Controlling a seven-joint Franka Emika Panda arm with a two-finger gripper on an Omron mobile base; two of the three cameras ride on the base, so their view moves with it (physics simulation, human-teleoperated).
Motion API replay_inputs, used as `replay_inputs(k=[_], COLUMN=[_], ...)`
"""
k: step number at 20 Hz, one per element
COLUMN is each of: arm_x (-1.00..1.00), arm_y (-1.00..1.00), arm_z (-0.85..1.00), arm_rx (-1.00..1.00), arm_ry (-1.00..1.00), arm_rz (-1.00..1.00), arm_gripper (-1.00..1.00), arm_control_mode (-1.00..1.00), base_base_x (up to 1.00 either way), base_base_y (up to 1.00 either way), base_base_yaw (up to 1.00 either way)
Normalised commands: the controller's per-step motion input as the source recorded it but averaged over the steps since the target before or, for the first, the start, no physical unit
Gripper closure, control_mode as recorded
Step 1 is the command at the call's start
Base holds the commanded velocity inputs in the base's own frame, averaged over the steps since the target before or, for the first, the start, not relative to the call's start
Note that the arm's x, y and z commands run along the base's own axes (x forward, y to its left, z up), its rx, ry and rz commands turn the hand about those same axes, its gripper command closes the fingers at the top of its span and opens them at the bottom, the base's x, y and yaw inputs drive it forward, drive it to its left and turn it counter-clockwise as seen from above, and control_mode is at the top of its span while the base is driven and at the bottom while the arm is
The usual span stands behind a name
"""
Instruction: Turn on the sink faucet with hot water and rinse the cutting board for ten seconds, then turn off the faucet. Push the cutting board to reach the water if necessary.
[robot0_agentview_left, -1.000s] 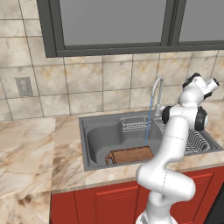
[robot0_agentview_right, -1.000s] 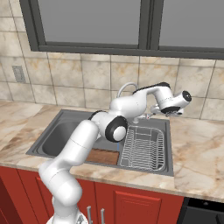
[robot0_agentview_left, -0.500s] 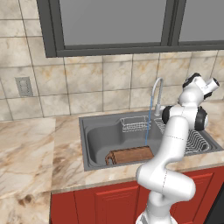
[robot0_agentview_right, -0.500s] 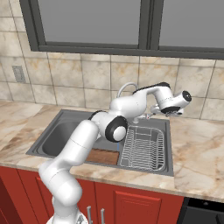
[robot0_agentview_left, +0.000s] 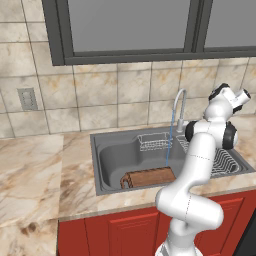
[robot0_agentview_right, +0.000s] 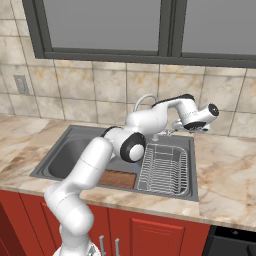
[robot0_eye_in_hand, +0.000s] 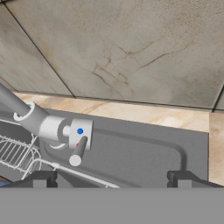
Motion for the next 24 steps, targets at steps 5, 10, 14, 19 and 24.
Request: replay_inputs(k=[5, 10, 14, 19, 24], arm_x=[0.00, 0.00, 0.00, 0.00, 0.00], arm_y=[0.00, 0.00, 0.00, 0.00, 0.00], arm_z=[0.00, 0.00, 0.00, 0.00, 0.00], arm_rx=[0.00, 0.00, 0.00, 0.00, 0.00], arm_ry=[0.00, 0.00, 0.00, 0.00, 0.00], arm_rz=[0.00, 0.00, 0.00, 0.00, 0.00], arm_gripper=[-1.00, -1.00, -1.00, -1.00, -1.00], arm_control_mode=[-1.00, -1.00, -1.00, -1.00, -1.00], base_base_x=[0.00, 0.00, 0.00, 0.00, 0.00], base_base_y=[0.00, 0.00, 0.00, 0.00, 0.00], base_base_yaw=[0.00, 0.00, 0.00, 0.00, 0.00])
